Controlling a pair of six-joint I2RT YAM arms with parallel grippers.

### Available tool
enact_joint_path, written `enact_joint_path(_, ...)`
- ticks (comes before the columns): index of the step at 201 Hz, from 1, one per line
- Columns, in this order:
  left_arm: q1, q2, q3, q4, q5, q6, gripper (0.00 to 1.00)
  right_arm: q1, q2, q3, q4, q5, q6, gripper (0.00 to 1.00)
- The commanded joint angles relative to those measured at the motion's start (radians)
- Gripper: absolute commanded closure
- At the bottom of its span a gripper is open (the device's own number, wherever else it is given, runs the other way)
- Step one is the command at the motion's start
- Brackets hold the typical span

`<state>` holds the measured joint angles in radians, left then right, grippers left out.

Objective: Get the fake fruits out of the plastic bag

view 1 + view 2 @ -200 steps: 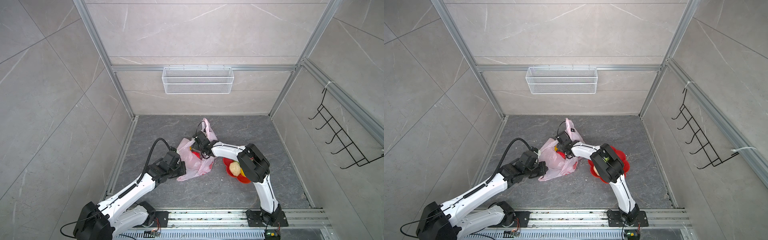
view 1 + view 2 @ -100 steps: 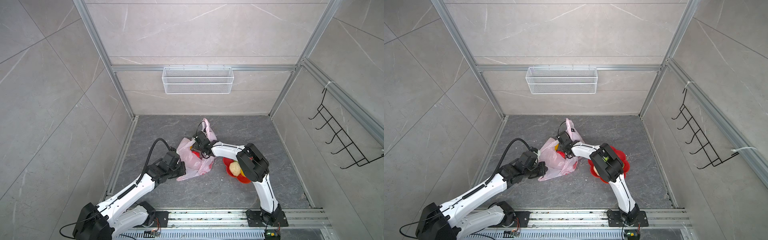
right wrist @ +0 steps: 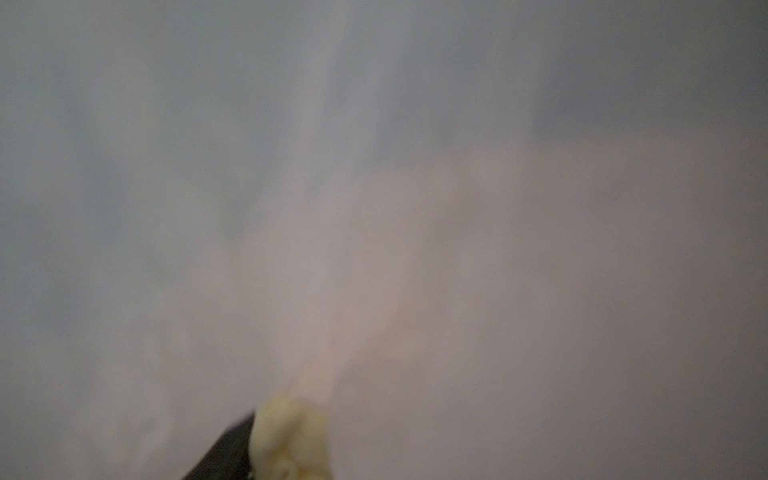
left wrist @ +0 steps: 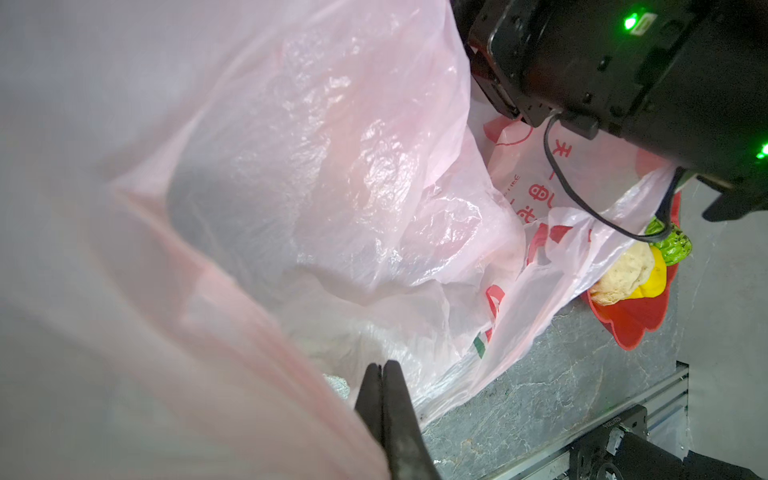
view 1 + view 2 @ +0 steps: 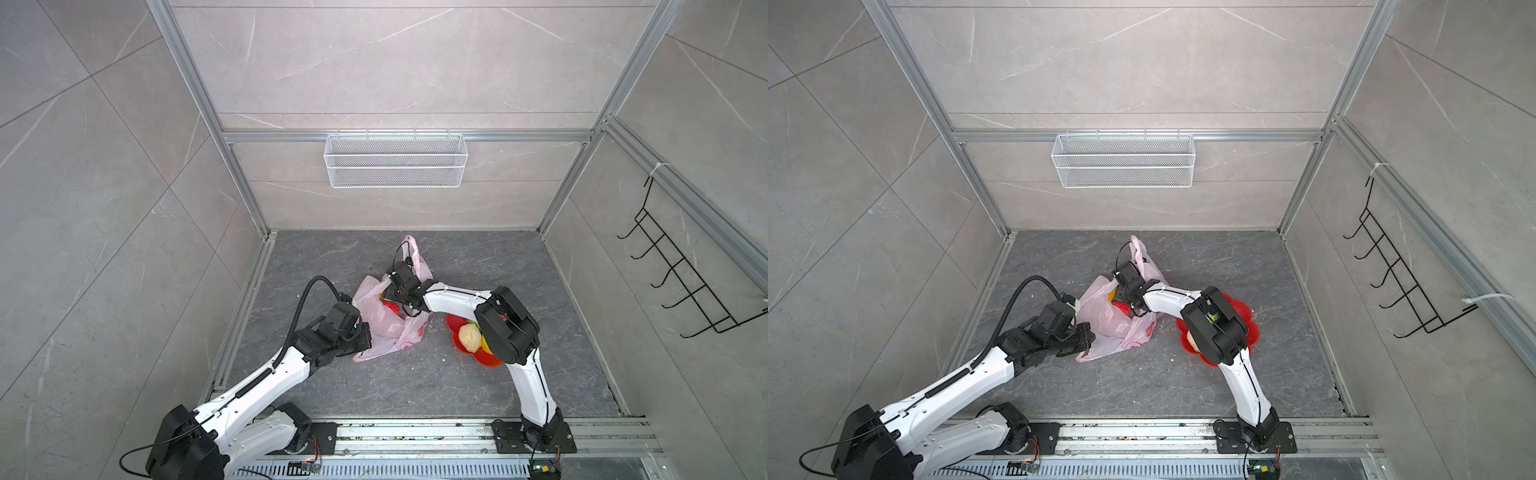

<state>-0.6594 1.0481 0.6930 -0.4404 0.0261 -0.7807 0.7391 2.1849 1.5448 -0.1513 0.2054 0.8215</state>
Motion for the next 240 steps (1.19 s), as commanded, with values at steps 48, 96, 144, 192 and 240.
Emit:
enact_joint_path(48,0.002,0.010,0.077,0.011,-0.085,0.020,1.00,-0.001,-0.119,0.072,-0.203,-0.075,-0.064,0.63)
enact_joint_path(96,0.005,-0.006,0.102,-0.010,-0.123,0.028,1.00,-0.002,-0.171,0.087,-0.266,-0.117,-0.111,0.63)
enact_joint_path(144,0.006,0.002,0.117,0.001,-0.132,0.027,1.00,-0.002,-0.227,0.092,-0.301,-0.201,-0.127,0.63)
enact_joint_path(192,0.007,0.021,0.131,0.036,-0.139,0.020,1.00,-0.001,-0.290,0.098,-0.326,-0.279,-0.143,0.63)
enact_joint_path(240,0.006,0.042,0.164,0.045,-0.159,0.020,1.00,0.006,-0.328,0.104,-0.363,-0.347,-0.150,0.63)
